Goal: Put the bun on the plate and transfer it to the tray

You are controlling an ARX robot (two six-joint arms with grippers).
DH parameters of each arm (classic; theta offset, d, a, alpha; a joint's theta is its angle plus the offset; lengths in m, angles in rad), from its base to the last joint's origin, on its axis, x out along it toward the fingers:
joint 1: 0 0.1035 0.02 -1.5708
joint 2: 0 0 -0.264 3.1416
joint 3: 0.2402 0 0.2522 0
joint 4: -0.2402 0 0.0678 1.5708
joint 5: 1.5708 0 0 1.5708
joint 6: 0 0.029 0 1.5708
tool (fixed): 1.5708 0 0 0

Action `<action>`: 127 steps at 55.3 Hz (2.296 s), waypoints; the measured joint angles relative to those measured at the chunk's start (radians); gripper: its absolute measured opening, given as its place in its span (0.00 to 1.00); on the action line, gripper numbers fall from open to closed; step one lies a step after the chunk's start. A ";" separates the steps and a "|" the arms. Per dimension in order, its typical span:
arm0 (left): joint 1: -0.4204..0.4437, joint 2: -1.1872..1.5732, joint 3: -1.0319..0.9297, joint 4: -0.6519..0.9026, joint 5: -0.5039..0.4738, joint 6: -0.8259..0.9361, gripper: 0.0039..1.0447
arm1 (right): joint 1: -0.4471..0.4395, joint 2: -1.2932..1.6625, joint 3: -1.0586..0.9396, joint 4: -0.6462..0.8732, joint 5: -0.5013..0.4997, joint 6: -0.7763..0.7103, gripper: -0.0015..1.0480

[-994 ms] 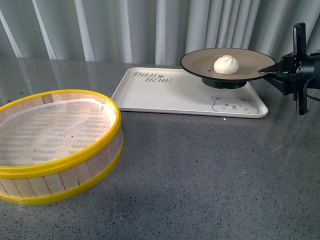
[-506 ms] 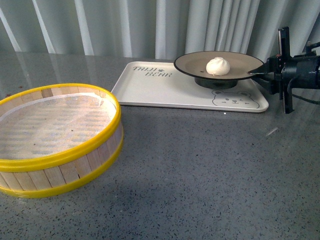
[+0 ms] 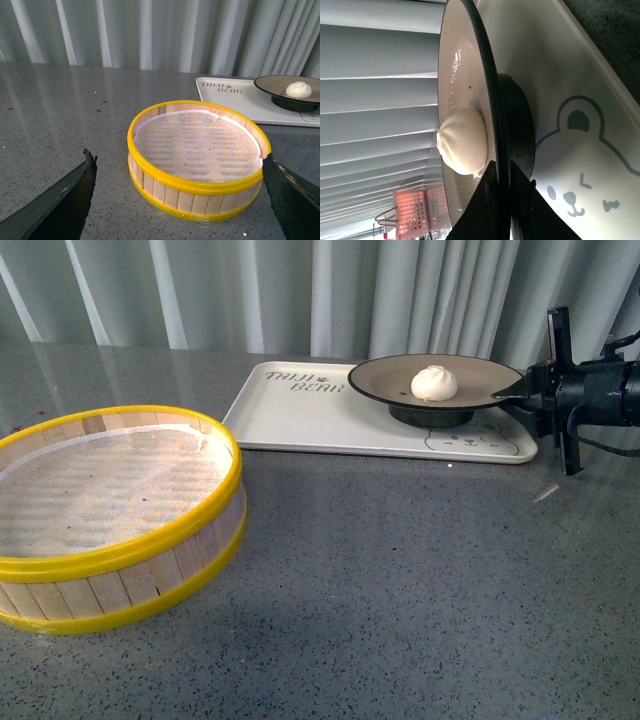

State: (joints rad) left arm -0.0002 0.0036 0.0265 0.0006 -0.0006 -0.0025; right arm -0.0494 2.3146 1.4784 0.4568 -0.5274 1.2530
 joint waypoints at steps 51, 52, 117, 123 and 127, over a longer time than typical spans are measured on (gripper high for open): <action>0.000 0.000 0.000 0.000 0.000 0.000 0.94 | -0.011 -0.019 -0.053 0.053 -0.015 0.017 0.87; 0.000 0.000 0.000 0.000 0.000 0.000 0.94 | -0.013 -0.023 -0.057 0.053 -0.015 0.019 0.91; 0.000 0.000 0.000 0.000 0.000 0.000 0.94 | -0.380 -0.994 -0.816 0.171 0.511 -0.966 0.92; 0.000 0.000 0.000 0.000 0.000 0.000 0.94 | -0.402 -1.136 -0.937 0.283 0.457 -1.168 0.92; 0.000 0.000 0.000 0.000 0.000 0.000 0.94 | -0.417 -1.215 -1.018 0.328 0.413 -1.310 0.92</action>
State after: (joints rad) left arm -0.0002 0.0036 0.0265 0.0006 -0.0006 -0.0025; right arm -0.4660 1.0996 0.4606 0.7853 -0.1143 -0.0566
